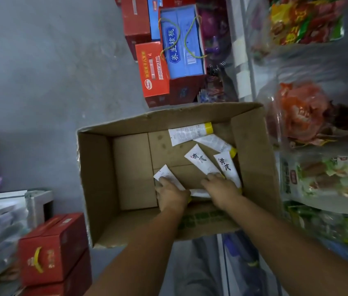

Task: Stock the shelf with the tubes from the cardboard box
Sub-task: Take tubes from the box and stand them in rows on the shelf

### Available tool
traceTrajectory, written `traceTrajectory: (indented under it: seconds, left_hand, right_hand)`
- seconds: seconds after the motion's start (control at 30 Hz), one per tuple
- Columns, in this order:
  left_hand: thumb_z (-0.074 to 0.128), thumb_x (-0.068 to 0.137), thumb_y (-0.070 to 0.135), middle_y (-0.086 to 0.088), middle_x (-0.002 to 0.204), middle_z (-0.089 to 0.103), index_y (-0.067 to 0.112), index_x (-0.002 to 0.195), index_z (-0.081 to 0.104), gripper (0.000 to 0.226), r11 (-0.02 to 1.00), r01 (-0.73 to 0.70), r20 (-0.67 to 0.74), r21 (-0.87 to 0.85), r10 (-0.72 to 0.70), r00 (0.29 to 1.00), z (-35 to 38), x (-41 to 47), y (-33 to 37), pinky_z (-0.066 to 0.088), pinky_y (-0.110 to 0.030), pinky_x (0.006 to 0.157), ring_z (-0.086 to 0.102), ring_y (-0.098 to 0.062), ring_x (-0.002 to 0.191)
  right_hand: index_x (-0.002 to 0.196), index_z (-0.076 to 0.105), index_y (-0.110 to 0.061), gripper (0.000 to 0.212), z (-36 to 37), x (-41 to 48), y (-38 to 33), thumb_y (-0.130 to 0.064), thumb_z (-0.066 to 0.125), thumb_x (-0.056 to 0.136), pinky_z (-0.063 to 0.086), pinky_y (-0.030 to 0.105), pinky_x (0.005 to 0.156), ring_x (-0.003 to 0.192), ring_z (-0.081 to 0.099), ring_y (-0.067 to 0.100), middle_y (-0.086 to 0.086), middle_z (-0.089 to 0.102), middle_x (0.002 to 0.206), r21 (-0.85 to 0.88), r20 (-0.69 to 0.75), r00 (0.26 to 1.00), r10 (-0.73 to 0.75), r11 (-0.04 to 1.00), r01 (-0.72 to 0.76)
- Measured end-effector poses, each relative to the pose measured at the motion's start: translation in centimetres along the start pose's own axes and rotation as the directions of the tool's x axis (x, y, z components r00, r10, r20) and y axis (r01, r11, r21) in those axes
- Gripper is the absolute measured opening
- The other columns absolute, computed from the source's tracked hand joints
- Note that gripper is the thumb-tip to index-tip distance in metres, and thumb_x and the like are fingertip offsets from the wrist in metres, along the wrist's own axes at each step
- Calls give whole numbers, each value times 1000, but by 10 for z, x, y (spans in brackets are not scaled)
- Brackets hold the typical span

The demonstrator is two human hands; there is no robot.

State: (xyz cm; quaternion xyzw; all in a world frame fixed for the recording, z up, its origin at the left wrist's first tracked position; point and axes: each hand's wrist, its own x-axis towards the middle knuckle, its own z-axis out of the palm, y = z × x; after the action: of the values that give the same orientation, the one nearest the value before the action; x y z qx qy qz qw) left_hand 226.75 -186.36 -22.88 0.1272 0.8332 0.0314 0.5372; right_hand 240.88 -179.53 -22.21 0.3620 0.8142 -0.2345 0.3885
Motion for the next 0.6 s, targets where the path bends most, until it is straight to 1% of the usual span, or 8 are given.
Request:
traceTrajectory:
  seconds: [0.1, 0.23, 0.27, 0.33, 0.4, 0.53, 0.57, 0.6]
  left_hand:
    - [77, 77, 26, -19, 139, 37, 17, 139, 20, 85, 976, 136, -3, -173, -138, 990, 13, 2, 0, 50, -42, 94, 50, -38, 121]
    - [81, 74, 26, -18, 131, 49, 19, 130, 23, 81, 932, 187, -62, -309, -216, 974, 25, 12, 4, 54, -47, 88, 57, -37, 114]
    - [83, 72, 29, -17, 130, 50, 20, 128, 23, 82, 923, 199, -70, -329, -235, 970, 27, 15, 6, 54, -46, 85, 58, -37, 112]
    - [84, 71, 34, -17, 128, 51, 21, 125, 23, 83, 912, 213, -89, -351, -259, 962, 30, 20, 7, 55, -47, 83, 59, -37, 108]
    - [82, 72, 33, -17, 127, 49, 19, 126, 24, 80, 911, 208, -125, -356, -267, 955, 32, 22, 7, 56, -47, 83, 59, -38, 107]
    - [84, 72, 21, -17, 132, 46, 15, 131, 28, 81, 895, 218, -119, -389, -283, 952, 28, 22, 6, 52, -45, 82, 55, -38, 114]
    - [85, 71, 19, -17, 131, 47, 14, 131, 30, 82, 885, 227, -96, -406, -288, 953, 25, 21, 7, 51, -45, 82, 54, -37, 116]
    - [87, 69, 18, -16, 130, 49, 13, 130, 33, 81, 874, 232, -76, -428, -290, 954, 22, 20, 6, 51, -44, 83, 55, -37, 115]
  right_hand:
    - [127, 50, -11, 38, 10, 6, -4, -8, 58, 90, 50, 43, 84, 125, 42, 31, 11, 46, 131, -79, -6, 999, -48, 996, 48]
    - [127, 51, -7, 37, 22, 16, -6, -6, 54, 90, 53, 47, 79, 119, 46, 36, 14, 50, 128, -106, 2, 998, -58, 993, 58]
    - [120, 56, -7, 35, 23, 17, -7, -8, 61, 86, 54, 49, 73, 114, 51, 38, 15, 55, 122, -116, -33, 997, -69, 991, 65]
    - [90, 69, -8, 35, 28, 22, -8, -12, 85, 60, 53, 47, 47, 87, 64, 38, 14, 66, 92, -135, -58, 995, -77, 988, 69]
    - [70, 68, -11, 37, 40, 30, -8, -13, 90, 41, 47, 39, 34, 69, 64, 35, 11, 64, 73, -130, -81, 993, -81, 989, 70]
    - [71, 69, -14, 37, 39, 29, -8, -19, 92, 43, 47, 34, 37, 72, 66, 33, 9, 65, 74, -130, -183, 978, -95, 989, 72]
    - [78, 71, -14, 35, 34, 25, -7, -23, 91, 52, 50, 36, 42, 81, 66, 34, 11, 66, 82, -136, -172, 980, -98, 988, 75]
    - [93, 72, -13, 31, 29, 23, -6, -26, 84, 68, 55, 39, 55, 97, 63, 36, 14, 65, 98, -104, -127, 987, -100, 991, 87]
